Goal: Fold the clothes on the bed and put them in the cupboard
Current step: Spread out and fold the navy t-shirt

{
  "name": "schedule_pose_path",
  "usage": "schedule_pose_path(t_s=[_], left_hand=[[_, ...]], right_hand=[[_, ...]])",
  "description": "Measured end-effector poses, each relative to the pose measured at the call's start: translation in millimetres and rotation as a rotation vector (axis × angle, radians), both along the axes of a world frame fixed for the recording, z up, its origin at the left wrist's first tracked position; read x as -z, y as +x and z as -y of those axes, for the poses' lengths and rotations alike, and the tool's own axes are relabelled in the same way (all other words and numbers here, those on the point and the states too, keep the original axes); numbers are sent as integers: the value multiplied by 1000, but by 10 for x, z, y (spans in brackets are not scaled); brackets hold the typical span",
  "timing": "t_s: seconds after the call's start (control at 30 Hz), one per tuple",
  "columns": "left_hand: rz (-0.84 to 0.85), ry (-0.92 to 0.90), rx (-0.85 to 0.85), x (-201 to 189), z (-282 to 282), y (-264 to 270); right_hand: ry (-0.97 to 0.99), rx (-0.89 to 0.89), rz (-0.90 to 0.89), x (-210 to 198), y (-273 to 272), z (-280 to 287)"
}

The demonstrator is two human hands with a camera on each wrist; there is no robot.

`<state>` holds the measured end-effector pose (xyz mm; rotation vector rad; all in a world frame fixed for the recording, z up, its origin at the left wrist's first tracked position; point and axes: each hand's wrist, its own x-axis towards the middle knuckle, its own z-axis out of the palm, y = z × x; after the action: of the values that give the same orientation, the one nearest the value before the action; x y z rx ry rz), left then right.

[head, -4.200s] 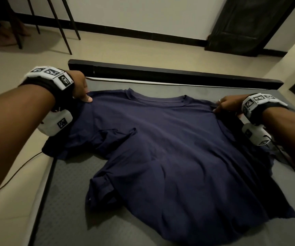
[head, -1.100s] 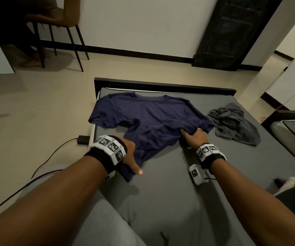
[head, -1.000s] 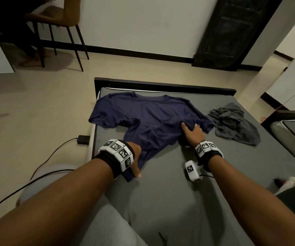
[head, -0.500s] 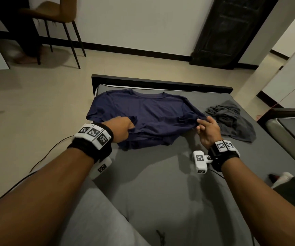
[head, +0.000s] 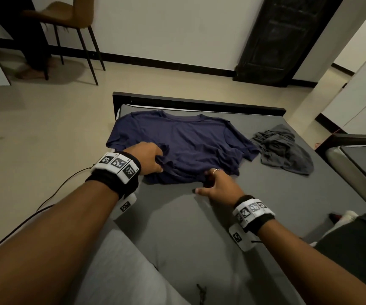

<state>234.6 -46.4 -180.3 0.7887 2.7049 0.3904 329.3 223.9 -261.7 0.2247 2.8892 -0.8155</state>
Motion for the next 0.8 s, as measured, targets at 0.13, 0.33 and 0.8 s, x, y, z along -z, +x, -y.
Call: schedule_pose_path(t_s=[0.13, 0.33, 0.8], left_hand=[[-64, 217, 70, -60, 18, 20], [-201, 520, 104, -255, 64, 83], [-329, 570, -18, -341, 162, 104]], right_hand=[[157, 24, -81, 41, -237, 64], [-94, -49, -287, -168, -409, -36], [-167, -87, -623, -738, 67, -557]])
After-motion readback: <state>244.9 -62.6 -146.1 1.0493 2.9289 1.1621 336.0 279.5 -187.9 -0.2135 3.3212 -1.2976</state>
